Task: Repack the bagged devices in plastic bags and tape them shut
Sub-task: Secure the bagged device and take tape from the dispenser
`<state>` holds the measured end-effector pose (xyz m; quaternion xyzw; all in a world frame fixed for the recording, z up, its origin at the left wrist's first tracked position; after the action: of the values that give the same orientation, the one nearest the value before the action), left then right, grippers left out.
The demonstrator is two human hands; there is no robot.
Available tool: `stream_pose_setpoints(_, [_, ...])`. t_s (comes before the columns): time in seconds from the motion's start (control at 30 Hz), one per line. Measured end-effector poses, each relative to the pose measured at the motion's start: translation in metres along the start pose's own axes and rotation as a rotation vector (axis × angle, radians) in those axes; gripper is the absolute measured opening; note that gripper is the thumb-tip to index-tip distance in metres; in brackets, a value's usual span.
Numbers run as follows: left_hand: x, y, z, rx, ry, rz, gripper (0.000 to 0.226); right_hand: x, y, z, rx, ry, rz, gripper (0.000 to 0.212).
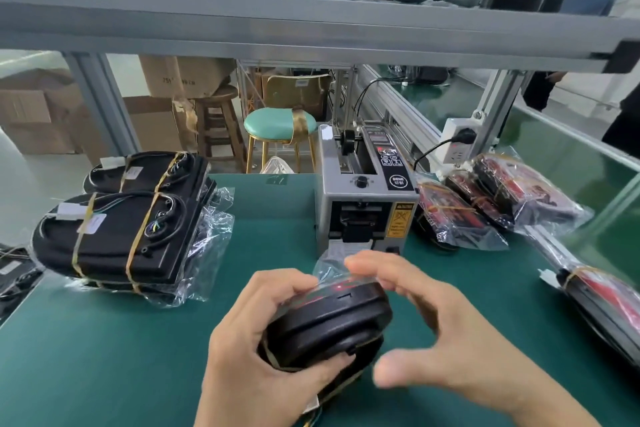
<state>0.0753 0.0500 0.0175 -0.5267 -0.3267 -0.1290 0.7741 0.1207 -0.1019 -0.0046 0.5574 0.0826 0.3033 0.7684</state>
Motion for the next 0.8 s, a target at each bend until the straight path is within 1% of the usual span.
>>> stream_pose_setpoints(0.03, [-0.001,-0.002,0.000,0.001,-0.016,-0.015,0.049,0.000,-0.001,-0.001,-0.034,-0.008,0.022,0.069])
stream_pose_setpoints(0.1, [-0.001,-0.006,-0.002,-0.002,-0.035,-0.040,0.049,0.003,-0.001,0.002,-0.006,-0.076,0.046,0.062])
stream_pose_setpoints(0.17, [0.000,-0.009,-0.001,0.022,-0.054,-0.070,0.050,0.008,-0.001,0.003,0.024,-0.109,0.055,0.057])
stream_pose_setpoints(0.27, [0.002,-0.010,0.002,0.052,-0.070,-0.081,0.051,0.016,-0.002,0.002,0.023,-0.097,0.067,0.056])
stream_pose_setpoints(0.33, [0.002,-0.006,0.002,0.045,-0.045,-0.054,0.053,0.021,-0.003,0.002,0.045,-0.083,0.064,0.056])
stream_pose_setpoints(0.43, [0.002,0.003,0.007,0.057,-0.065,0.038,0.055,0.029,-0.008,-0.003,0.105,-0.053,0.029,0.060])
stream_pose_setpoints(0.53, [0.004,0.002,0.013,0.155,-0.132,0.040,0.052,0.032,-0.019,-0.011,0.113,0.017,-0.005,0.073])
stream_pose_setpoints(0.57, [0.003,0.003,0.016,0.193,-0.161,0.050,0.050,0.033,-0.027,-0.008,0.111,-0.018,-0.050,0.072])
stream_pose_setpoints(0.6, [0.002,0.007,0.021,0.216,-0.179,0.081,0.051,0.033,-0.038,0.001,0.133,-0.108,-0.126,0.066])
stream_pose_setpoints(0.67, [0.003,0.013,0.022,0.228,-0.123,0.167,0.059,0.028,-0.068,0.027,0.173,-0.402,-0.348,0.039])
stream_pose_setpoints(0.7, [0.004,0.015,0.021,0.218,-0.085,0.192,0.060,0.023,-0.083,0.038,0.178,-0.535,-0.455,0.023])
stream_pose_setpoints(0.73, [0.006,0.012,0.019,0.220,-0.067,0.206,0.059,0.020,-0.096,0.044,0.212,-0.638,-0.539,0.012])
stream_pose_setpoints(0.8, [0.008,0.007,0.018,0.202,-0.067,0.236,0.054,0.021,-0.109,0.050,0.332,-0.784,-0.610,0.006])
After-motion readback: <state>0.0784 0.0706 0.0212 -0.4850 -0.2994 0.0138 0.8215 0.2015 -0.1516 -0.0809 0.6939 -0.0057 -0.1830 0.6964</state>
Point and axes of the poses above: each hand's wrist, its own x-axis towards the middle knuckle, its own z-axis out of the back of the hand, y = z × x, the point moved 9 cm from there along x, towards the middle knuckle, and after that the axes turned 4 degrees about -y, right-handed, at the moved point
